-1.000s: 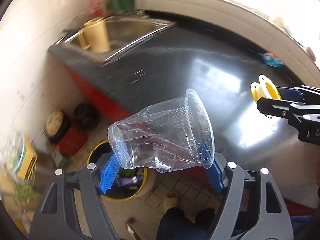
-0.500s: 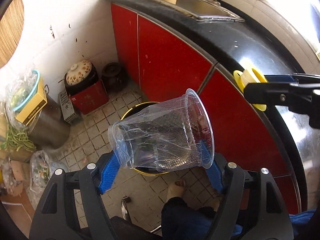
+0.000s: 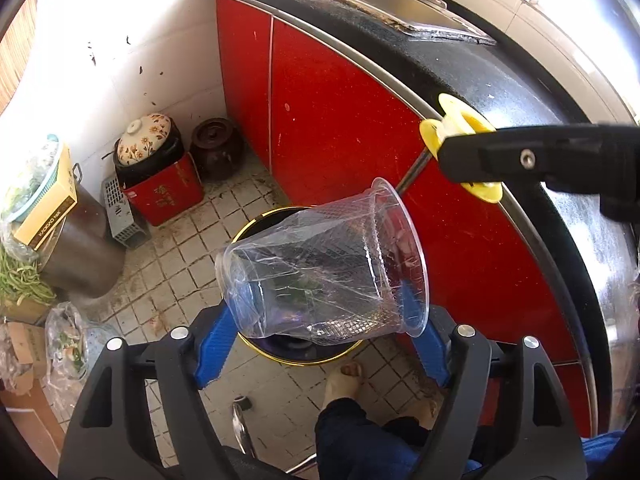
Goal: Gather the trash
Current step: 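Carry cup and tape roll over the trash bin and open both tools, then swing both tools back over the countertop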
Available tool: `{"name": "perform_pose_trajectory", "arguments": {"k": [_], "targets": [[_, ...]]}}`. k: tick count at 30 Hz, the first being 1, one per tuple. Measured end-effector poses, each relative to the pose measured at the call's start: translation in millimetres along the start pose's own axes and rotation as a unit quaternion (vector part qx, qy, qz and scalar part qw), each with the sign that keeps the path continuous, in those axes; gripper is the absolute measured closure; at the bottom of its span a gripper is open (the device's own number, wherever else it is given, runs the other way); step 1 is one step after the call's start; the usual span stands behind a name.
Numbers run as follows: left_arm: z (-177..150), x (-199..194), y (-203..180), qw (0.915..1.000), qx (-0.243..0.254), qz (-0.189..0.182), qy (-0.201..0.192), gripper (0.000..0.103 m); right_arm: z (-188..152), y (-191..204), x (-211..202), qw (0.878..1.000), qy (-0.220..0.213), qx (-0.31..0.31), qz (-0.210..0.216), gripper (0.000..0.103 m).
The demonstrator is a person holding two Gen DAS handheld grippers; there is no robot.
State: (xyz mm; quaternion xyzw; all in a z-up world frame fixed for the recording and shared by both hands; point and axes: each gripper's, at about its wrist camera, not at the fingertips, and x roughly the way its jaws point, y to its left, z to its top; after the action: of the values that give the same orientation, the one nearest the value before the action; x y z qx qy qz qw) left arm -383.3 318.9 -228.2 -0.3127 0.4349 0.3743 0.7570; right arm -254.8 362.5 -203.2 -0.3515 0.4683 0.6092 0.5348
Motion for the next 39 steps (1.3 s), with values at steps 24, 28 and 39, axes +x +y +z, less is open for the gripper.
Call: {"name": "perform_pose_trajectory", "arguments": {"k": [24, 28, 39], "targets": [[24.4, -40.8, -109.1, 0.9923, 0.121, -0.01, -0.028, 0.007, -96.0, -111.3, -158.3, 0.978, -0.116, 0.142, -0.102, 0.013], [30.4, -46.6, -197.4, 0.9733, 0.215, -0.07, -0.038, 0.007, -170.4, -169.5, -215.5, 0.943, -0.142, 0.24, -0.183, 0.013], [-5.0, -74.0, -426.2, 0.869, 0.436, -0.225, -0.061, 0.007, -387.2, -246.5, -336.5, 0.797, -0.198, 0.48, -0.308, 0.013]]}}
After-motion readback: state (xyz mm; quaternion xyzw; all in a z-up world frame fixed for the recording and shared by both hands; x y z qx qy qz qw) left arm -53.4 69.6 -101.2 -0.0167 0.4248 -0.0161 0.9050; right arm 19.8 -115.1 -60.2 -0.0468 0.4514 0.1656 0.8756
